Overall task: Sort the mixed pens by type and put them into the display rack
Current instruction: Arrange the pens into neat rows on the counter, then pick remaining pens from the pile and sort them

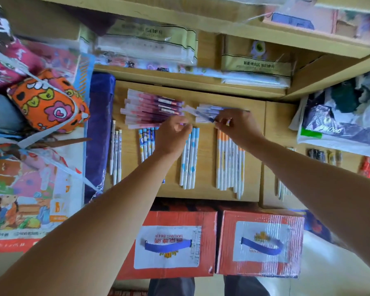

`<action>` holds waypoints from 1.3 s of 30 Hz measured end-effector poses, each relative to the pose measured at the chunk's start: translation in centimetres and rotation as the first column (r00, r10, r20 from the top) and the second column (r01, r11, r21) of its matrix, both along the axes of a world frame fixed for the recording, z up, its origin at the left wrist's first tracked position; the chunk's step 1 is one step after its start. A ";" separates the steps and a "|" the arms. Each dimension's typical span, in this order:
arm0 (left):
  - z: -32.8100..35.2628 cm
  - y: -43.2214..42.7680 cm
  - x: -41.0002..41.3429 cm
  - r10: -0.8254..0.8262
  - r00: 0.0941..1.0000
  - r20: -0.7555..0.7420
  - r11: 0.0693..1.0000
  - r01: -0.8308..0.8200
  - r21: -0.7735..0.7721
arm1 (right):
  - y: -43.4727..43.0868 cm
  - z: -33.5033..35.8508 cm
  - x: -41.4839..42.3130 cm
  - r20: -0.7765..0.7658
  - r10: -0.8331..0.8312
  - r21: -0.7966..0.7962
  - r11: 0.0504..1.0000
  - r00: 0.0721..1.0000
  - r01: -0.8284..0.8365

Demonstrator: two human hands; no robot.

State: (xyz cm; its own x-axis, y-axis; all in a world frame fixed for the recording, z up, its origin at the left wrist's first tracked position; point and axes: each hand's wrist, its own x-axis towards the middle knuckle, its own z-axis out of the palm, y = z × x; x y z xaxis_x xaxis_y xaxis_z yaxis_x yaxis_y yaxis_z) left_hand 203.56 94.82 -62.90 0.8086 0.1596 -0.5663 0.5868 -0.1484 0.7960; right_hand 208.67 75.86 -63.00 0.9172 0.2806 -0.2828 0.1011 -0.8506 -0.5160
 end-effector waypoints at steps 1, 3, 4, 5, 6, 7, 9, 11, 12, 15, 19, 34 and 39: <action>-0.2 -0.5 0.2 -0.077 0.997 0.030 0.994 0.075 0.084 | -1.1 -0.2 0.5 0.033 -0.008 -0.041 0.999 0.999 0.009; -0.9 -1.4 0.5 -0.181 0.981 0.073 0.962 0.161 0.219 | -2.7 -0.7 1.1 0.093 0.010 -0.137 0.991 0.996 0.002; -1.0 -1.9 0.7 -0.216 0.972 0.092 0.948 0.187 0.258 | -3.2 -1.0 1.4 0.117 0.028 -0.178 0.984 0.993 -0.007; -1.4 -2.3 0.8 -0.249 0.962 0.110 0.935 0.209 0.288 | -3.5 -1.3 1.5 0.133 0.043 -0.203 0.979 0.990 -0.015; -1.6 -2.6 0.9 -0.290 0.948 0.129 0.915 0.236 0.326 | -3.6 -1.6 1.7 0.144 0.052 -0.216 0.976 0.988 -0.019; -2.0 -2.9 0.9 -0.335 0.930 0.148 0.891 0.262 0.370 | -3.5 -1.9 1.9 0.154 0.054 -0.223 0.975 0.987 -0.018; -2.6 -3.4 1.0 -0.429 0.891 0.148 0.835 0.330 0.440 | -3.4 -2.4 2.2 0.173 0.040 -0.222 0.975 0.984 0.000; -3.2 -3.8 1.1 -0.501 0.859 0.105 0.785 0.399 0.474 | -3.3 -2.9 2.5 0.167 0.029 -0.201 0.980 0.986 0.005; -3.2 -4.0 1.1 -0.523 0.849 0.072 0.763 0.428 0.484 | -3.3 -3.0 2.5 0.153 0.028 -0.188 0.982 0.988 0.002; -3.0 -4.5 1.0 -0.548 0.836 0.019 0.716 0.458 0.527 | -3.7 -3.0 2.2 0.141 0.014 -0.133 0.991 0.990 0.005; -2.2 -5.6 0.7 -0.498 0.867 0.019 0.709 0.394 0.585 | -5.5 -2.2 0.6 0.101 0.016 -0.024 1.000 0.995 -0.013; 2.8 -26.6 -5.0 -0.527 0.849 0.030 0.756 0.452 0.474 | -24.9 1.3 -10.1 -0.142 -0.148 0.109 0.980 0.979 0.164; 3.3 -35.5 -6.7 -0.617 0.786 0.052 0.710 0.526 0.468 | -34.7 1.8 -13.5 -0.169 -0.220 0.032 0.973 0.961 0.229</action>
State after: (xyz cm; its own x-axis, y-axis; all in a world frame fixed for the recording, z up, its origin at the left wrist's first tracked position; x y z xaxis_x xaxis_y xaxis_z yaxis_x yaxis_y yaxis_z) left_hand 196.89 59.33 -59.64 0.9034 -0.1925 -0.3831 0.1238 -0.7384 0.6629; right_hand 195.18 41.14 -61.23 0.9006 0.0906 -0.4251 -0.1790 -0.8139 -0.5527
